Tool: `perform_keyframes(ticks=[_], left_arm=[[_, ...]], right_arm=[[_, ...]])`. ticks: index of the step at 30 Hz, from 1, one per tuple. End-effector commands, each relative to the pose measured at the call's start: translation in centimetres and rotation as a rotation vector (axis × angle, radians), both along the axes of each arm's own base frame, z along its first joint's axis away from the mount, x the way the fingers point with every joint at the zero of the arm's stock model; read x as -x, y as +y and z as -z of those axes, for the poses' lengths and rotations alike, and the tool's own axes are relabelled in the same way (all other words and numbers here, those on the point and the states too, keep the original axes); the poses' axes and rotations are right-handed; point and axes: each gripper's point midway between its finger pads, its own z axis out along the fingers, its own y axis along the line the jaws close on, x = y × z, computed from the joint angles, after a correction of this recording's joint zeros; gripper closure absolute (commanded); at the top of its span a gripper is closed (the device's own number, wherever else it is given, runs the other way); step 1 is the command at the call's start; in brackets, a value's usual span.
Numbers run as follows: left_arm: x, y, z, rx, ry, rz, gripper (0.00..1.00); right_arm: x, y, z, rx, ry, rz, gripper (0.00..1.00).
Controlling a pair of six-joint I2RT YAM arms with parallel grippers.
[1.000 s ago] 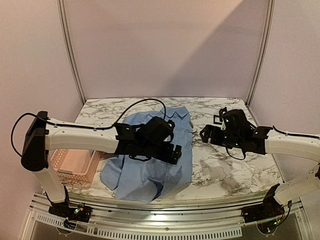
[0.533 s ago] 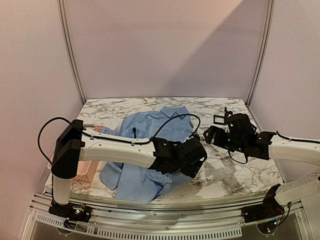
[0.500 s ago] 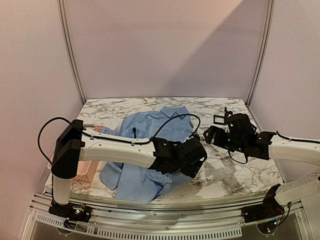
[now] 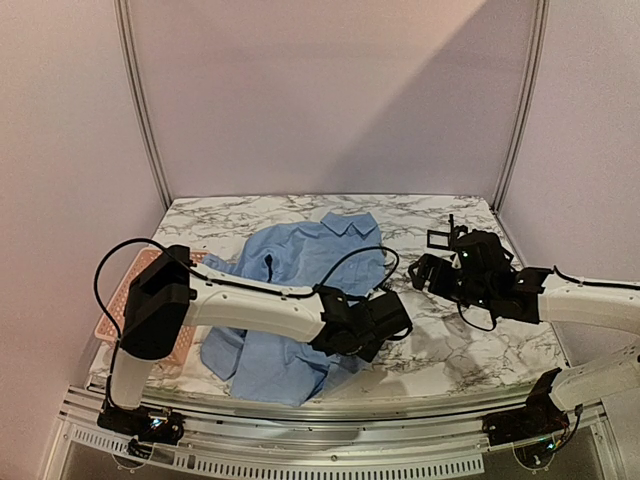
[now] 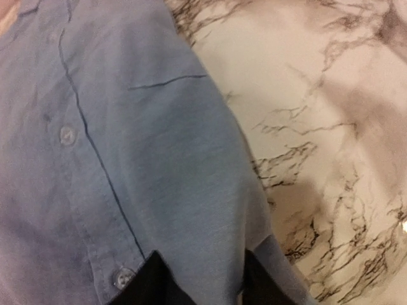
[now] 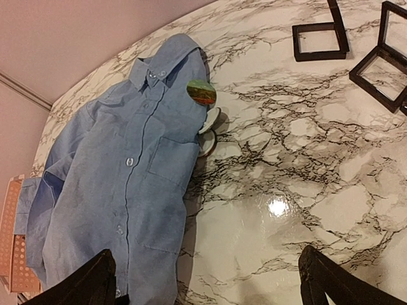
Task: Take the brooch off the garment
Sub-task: Flatten out the flattened clothing at the center of the board.
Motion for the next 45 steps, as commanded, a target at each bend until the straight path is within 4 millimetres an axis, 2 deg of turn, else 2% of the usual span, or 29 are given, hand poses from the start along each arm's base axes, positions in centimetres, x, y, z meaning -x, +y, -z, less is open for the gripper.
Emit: perform_keyframes(ticks=[1,4,7,11,12,15,17,19,21,26,28,30,34,38,41,45], left_arm=[[-0.4,1.2,0.1,0.015,0.039,-0.023,0.81],[-0.6,1.4,-1.1,0.062,0.059,-0.016,0.98],[-0.8,1.2,-4.3,0.147,0.072,0.024,1.00],[-0.6,1.2,-11.3,0.335,0.100,0.118,1.00],[-0.5,1.4,-13.9,0.412,0.110,0.147,1.00],[-1.1,3.7,-19.8,0.646,0.178,0.195,1.00],[-2.5,6.4,-22.0,0.767,0.228,0.190,1.00],[-4.3,9.6,-21.6,0.782,0.270,0.153,1.00],[-6.0,13.1,-19.4,0.729,0.308,0.117,1.00],[-6.0,18.9,-12.0,0.567,0.474,0.052,0.98],[-6.9,21.6,-10.1,0.502,0.453,-0.033,0.97],[-7.8,23.8,-9.3,0.470,0.411,-0.099,0.98],[-8.8,25.2,-10.0,0.516,0.349,-0.124,0.98],[-8.9,25.3,-10.6,0.518,0.335,-0.097,0.98],[-9.0,25.5,-10.5,0.500,0.334,-0.092,0.98],[-9.0,25.8,-10.3,0.488,0.330,-0.092,0.98]], right_arm=[[0.1,-1.1,-0.2,0.000,-0.013,0.039,0.01],[0.2,-1.3,-0.1,0.003,-0.012,0.045,0.01],[0.3,-1.3,-0.4,-0.012,-0.021,0.042,0.01],[0.5,-1.3,-1.0,-0.037,-0.044,0.039,0.01],[0.5,-1.3,-1.4,-0.048,-0.055,0.038,0.01],[0.7,-1.1,-2.3,-0.077,-0.090,0.020,0.01],[0.8,-0.6,-3.1,-0.103,-0.126,-0.019,0.01],[1.1,0.2,-3.5,-0.120,-0.148,-0.070,0.01],[1.3,1.1,-3.6,-0.120,-0.157,-0.128,0.01],[1.7,2.7,-2.3,-0.140,-0.110,-0.200,0.03],[1.9,3.5,-2.1,-0.164,-0.103,-0.235,0.04],[1.9,4.2,-1.6,-0.177,-0.092,-0.258,0.05],[1.0,4.7,0.2,-0.179,-0.014,-0.219,0.05],[-0.8,5.5,0.9,-0.187,0.054,-0.144,0.13],[-2.1,5.7,2.1,-0.165,0.101,-0.094,0.18],[-3.5,5.2,3.9,-0.200,0.155,-0.046,0.23]])
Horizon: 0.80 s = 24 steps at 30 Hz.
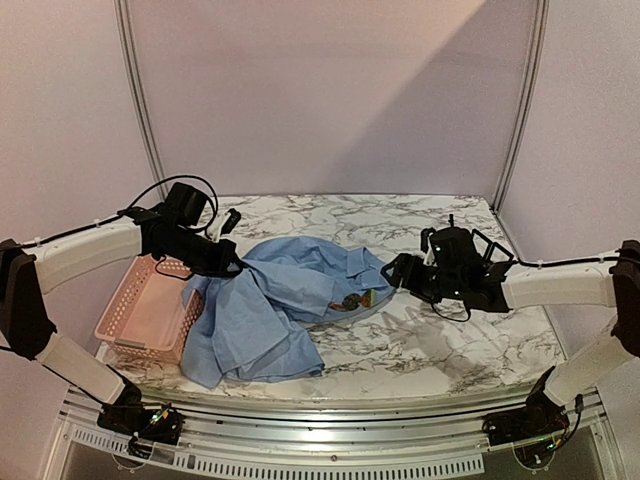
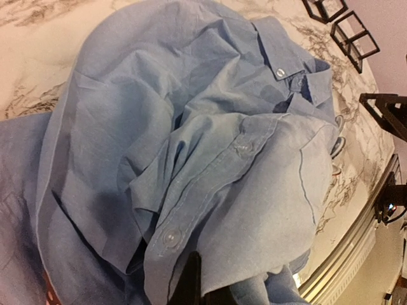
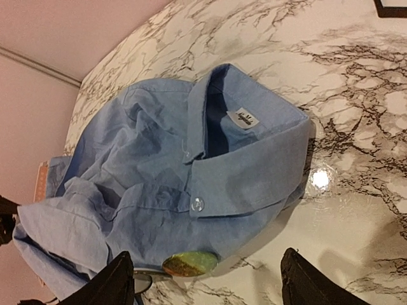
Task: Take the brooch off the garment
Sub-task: Flatten out the flattened clothing at the center of the board.
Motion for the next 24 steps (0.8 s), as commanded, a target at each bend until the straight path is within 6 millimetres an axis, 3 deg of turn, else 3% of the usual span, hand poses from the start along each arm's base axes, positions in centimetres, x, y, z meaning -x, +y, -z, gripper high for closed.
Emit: perform_keyframes(ticks=[1,13,24], left_arm=[[-0.5,0.6,-0.7,-0.008,-0.038,0.006,0.99],[-0.6,0.7,-1.0,0.027,-0.045,-0.005,0.99],[-0.9,1.1,-1.1,0.041,-0.043,-0.021,0.99]], right_arm=[[-1.8,-1.2,2.0,-0.044,0.087,0.084,0.25],[-4.8,0.3,4.6,0.007,0.134,0.056,0.33],[-5.1,0.9,7.3,0.035,0.195,0.051,0.50]])
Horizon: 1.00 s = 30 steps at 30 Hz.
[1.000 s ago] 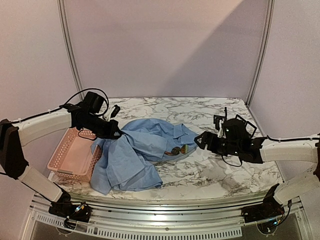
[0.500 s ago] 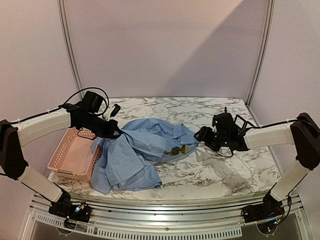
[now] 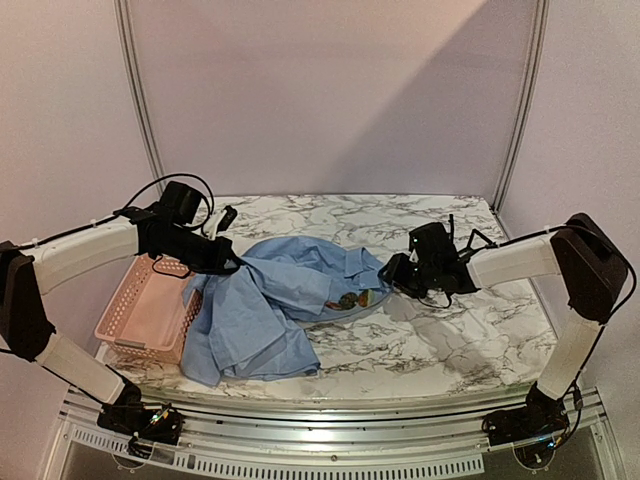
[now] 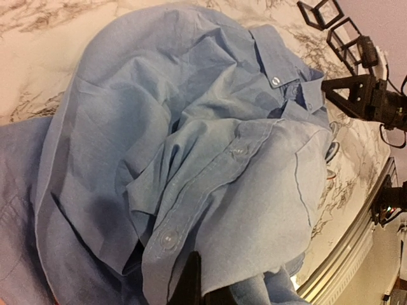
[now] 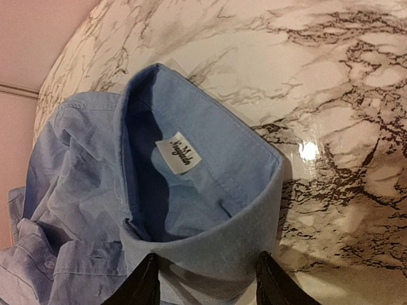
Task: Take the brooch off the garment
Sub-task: Flatten out the flattened clothing at the center of the board.
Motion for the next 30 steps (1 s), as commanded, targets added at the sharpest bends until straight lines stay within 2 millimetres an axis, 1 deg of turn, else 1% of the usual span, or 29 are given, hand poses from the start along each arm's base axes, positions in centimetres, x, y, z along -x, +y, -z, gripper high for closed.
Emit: perform_keyframes(ticks=[1,6,9,13,15,18,19,20,21,22,23,24,25,26,28,29,30], left_arm=[[-0.5,0.5,-0.6,0.020,-0.025,-0.022,0.99],[-0.5,0.5,-0.4,0.029,-0.014,-0.022,1.00],[-0.6,0.5,-0.3,0.032,-0.008,-0.021,1.00],[-0.7,0.6,-0.2,0.033,-0.004,-0.026,1.00],[-0.7,0.6,-0.3,0.035,-0.007,-0.027,1.00],[-0.9,0.8,-0.4,0.031,-0.014,-0.035,1.00],[-1.0,1.0,-0.5,0.026,-0.019,-0.041,1.00],[-1.1,1.2,-0.7,0.021,-0.031,-0.047,1.00],[-1.2,1.3,-1.0,0.016,-0.046,-0.053,1.00],[-1.3,1.4,-1.5,0.017,-0.068,-0.055,1.00],[-1.4,1.4,-2.2,0.023,-0.095,-0.052,1.00],[-1.3,1.4,-3.1,0.033,-0.126,-0.048,1.00],[-1.3,1.4,-4.0,0.045,-0.160,-0.043,1.00],[-1.2,1.5,-5.0,0.055,-0.195,-0.040,1.00],[-0.8,1.6,-7.1,0.069,-0.268,-0.025,1.00],[-0.6,1.7,-8.1,0.076,-0.297,-0.022,1.00],[-0.4,1.8,-9.0,0.081,-0.323,-0.020,1.00]], right_arm=[[0.2,0.3,1.8,0.016,0.049,-0.013,0.50],[0.2,0.5,3.0,0.016,0.071,-0.019,0.51],[0.3,0.7,3.2,0.011,0.074,-0.024,0.52],[0.2,0.9,3.6,0.005,0.078,-0.033,0.66],[0.1,1.1,3.6,-0.001,0.072,-0.037,0.75],[-0.3,1.1,3.2,0.001,0.058,-0.030,0.90],[-0.5,1.0,2.7,0.003,0.046,-0.023,0.95],[-0.7,0.9,2.1,0.007,0.032,-0.015,0.99],[-0.8,0.7,1.5,0.011,0.017,-0.007,1.00],[-1.0,0.6,0.2,0.005,-0.010,-0.003,1.00],[-1.3,0.1,-0.8,0.019,-0.040,0.019,1.00],[-1.5,-0.3,-2.3,0.020,-0.076,0.028,1.00],[-1.6,-0.5,-4.5,0.011,-0.123,0.032,1.00],[-1.6,-0.7,-5.9,0.009,-0.155,0.036,1.00],[-1.5,-1.2,-9.6,0.005,-0.236,0.029,1.00],[-1.3,-1.5,-12.4,-0.008,-0.295,0.024,1.00],[-1.2,-1.7,-14.0,-0.008,-0.329,0.022,1.00]])
